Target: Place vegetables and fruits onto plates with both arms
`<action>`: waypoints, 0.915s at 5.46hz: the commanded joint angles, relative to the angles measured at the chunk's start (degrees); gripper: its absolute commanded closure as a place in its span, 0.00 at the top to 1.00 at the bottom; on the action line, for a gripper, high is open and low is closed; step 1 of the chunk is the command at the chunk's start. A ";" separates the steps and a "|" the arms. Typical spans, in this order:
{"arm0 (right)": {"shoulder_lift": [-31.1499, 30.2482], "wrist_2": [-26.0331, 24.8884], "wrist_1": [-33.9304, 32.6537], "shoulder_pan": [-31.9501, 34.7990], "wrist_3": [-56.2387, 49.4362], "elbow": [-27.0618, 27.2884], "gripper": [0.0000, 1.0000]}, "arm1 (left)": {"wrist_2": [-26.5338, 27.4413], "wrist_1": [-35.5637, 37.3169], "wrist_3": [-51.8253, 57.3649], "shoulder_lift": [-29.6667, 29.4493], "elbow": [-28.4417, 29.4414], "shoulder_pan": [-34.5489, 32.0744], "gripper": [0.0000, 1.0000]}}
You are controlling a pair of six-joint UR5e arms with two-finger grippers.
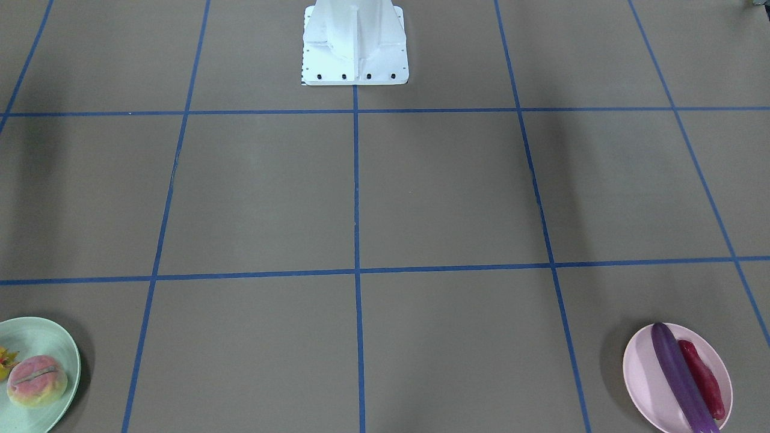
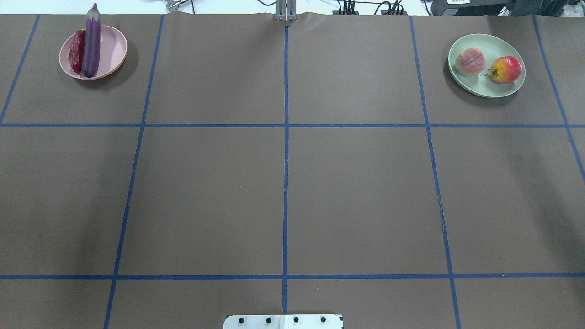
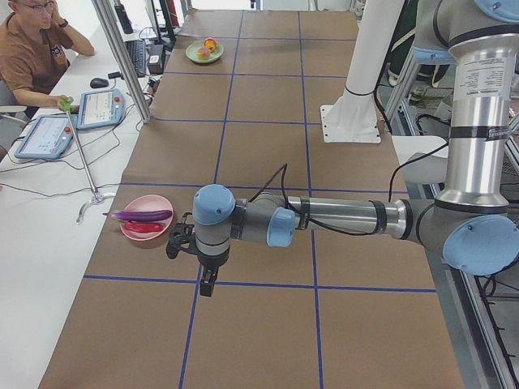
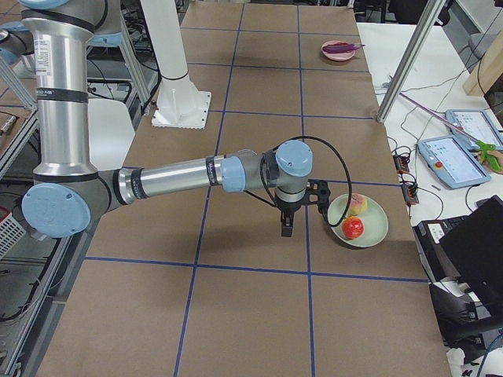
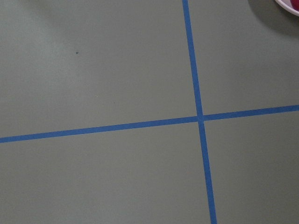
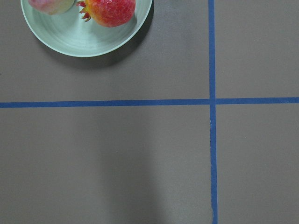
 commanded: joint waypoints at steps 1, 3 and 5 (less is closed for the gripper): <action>-0.77 0.23 -0.19 0.31 -0.01 -0.16 1.00 | -1.14 2.39 -0.12 -0.32 -0.57 0.09 1.00; -2.70 0.23 0.16 2.15 -0.01 -0.25 1.00 | -2.38 2.41 -0.12 -0.24 -0.57 0.09 1.00; -2.79 0.14 0.34 2.16 -0.01 -0.25 1.00 | -2.38 2.41 -0.12 -0.24 -0.48 0.09 1.00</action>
